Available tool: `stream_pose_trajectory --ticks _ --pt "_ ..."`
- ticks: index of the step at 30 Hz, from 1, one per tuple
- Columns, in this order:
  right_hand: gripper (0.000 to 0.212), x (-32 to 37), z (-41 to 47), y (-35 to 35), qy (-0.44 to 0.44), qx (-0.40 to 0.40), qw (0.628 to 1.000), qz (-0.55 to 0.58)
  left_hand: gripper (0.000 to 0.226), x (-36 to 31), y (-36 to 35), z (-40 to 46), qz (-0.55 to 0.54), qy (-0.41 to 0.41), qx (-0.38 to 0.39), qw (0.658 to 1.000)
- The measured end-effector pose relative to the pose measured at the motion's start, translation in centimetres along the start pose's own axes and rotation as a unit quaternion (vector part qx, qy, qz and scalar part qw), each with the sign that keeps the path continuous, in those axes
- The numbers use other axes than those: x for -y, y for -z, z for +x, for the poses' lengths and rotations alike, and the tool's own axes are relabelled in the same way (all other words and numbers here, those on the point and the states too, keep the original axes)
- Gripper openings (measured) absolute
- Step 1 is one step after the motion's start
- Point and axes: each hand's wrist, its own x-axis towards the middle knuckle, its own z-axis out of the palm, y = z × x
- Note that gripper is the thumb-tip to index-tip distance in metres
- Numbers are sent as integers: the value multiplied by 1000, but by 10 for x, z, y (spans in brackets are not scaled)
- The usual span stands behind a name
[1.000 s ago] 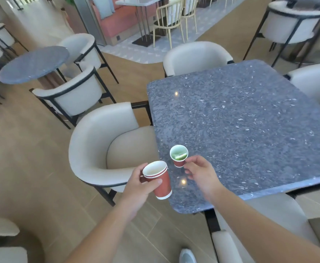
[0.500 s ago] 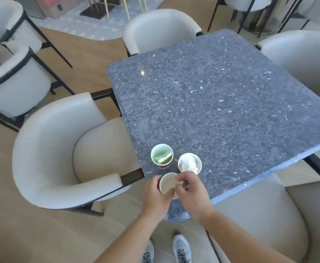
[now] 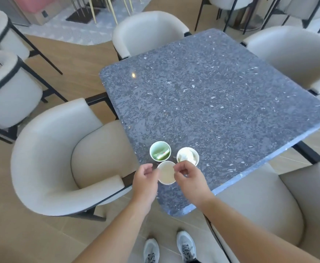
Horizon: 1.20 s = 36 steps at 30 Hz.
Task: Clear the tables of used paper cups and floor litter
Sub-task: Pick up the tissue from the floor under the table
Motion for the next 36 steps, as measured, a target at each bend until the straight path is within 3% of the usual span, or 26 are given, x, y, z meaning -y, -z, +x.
stream_pose_trajectory --ticks 6,17,22,26,36 --pt "14 38 -25 16 13 -61 997 47 6 -44 24 -10 -56 -35 31 997" --pt "12 68 -118 32 44 -179 967 174 8 -99 16 -54 -108 -95 204 968" --pt "13 63 -165 63 47 -244 943 221 27 -110 -17 -97 -91 -96 290 948" --pt "13 50 -202 103 61 -301 919 247 5 -109 -55 -139 -73 -111 343 930" --pt "13 -30 -325 231 85 -406 848 330 6 -76 -188 -289 -13 -105 450 886"
